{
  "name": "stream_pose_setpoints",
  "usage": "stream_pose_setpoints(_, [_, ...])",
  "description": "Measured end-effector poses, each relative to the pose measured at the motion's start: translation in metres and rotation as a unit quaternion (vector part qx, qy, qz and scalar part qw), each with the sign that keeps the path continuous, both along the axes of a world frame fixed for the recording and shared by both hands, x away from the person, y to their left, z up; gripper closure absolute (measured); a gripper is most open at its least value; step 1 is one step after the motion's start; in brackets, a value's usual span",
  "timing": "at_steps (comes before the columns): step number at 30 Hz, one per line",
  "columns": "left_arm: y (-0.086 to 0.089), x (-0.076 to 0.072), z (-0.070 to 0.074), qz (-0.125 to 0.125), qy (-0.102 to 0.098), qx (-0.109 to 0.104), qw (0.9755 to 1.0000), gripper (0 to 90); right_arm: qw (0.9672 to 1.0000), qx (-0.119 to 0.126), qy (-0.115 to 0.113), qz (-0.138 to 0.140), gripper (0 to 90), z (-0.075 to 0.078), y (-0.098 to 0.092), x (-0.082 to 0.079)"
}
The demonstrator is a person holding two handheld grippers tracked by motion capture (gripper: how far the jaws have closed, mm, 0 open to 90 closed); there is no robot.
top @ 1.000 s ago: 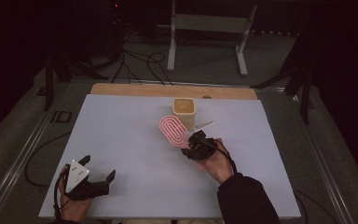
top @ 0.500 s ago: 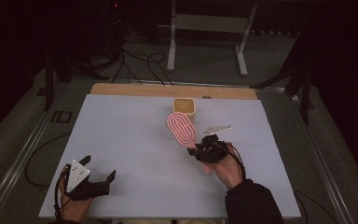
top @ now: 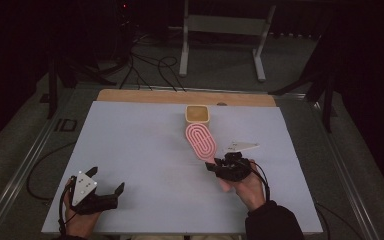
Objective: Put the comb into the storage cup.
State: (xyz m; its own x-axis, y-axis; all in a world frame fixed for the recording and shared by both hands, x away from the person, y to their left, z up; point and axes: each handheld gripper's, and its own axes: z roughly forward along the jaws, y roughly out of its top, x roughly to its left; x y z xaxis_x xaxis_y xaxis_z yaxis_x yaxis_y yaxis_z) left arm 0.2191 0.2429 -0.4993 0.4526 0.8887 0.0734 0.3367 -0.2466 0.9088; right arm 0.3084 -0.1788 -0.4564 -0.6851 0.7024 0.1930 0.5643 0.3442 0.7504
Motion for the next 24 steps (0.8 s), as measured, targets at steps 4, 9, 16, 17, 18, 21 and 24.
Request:
stream_pose_setpoints(4, [0.000, 0.000, 0.000, 0.000, 0.000, 0.000, 1.0000, 0.2, 0.9999, 0.010, -0.010, 0.002, 70.0, 0.001, -0.003, -0.003])
stream_pose_setpoints(9, [0.000, 0.000, -0.001, 0.001, 0.002, 0.002, 1.0000, 0.2, 0.9996, 0.022, -0.016, 0.003, 70.0, -0.004, -0.008, -0.009])
stream_pose_setpoints(16, [-0.001, 0.001, -0.001, 0.002, 0.004, 0.004, 1.0000, 0.2, 0.9992, 0.035, -0.018, -0.003, 70.0, -0.006, -0.015, -0.012])
stream_pose_setpoints(17, [-0.001, 0.001, -0.001, 0.002, 0.004, 0.004, 1.0000, 0.2, 0.9991, 0.038, -0.017, -0.003, 70.0, -0.006, -0.016, -0.012])
stream_pose_setpoints(18, [-0.001, 0.001, -0.001, 0.000, 0.004, 0.006, 1.0000, 0.2, 0.9990, 0.040, -0.018, -0.004, 70.0, -0.006, -0.017, -0.013])
stream_pose_setpoints(21, [-0.002, 0.001, -0.001, -0.002, 0.005, 0.008, 1.0000, 0.2, 0.9987, 0.044, -0.023, -0.008, 70.0, -0.006, -0.017, -0.013])
stream_pose_setpoints(24, [-0.003, 0.001, -0.002, -0.003, 0.007, 0.011, 0.9999, 0.2, 0.9984, 0.050, -0.026, -0.008, 70.0, -0.006, -0.016, -0.013])
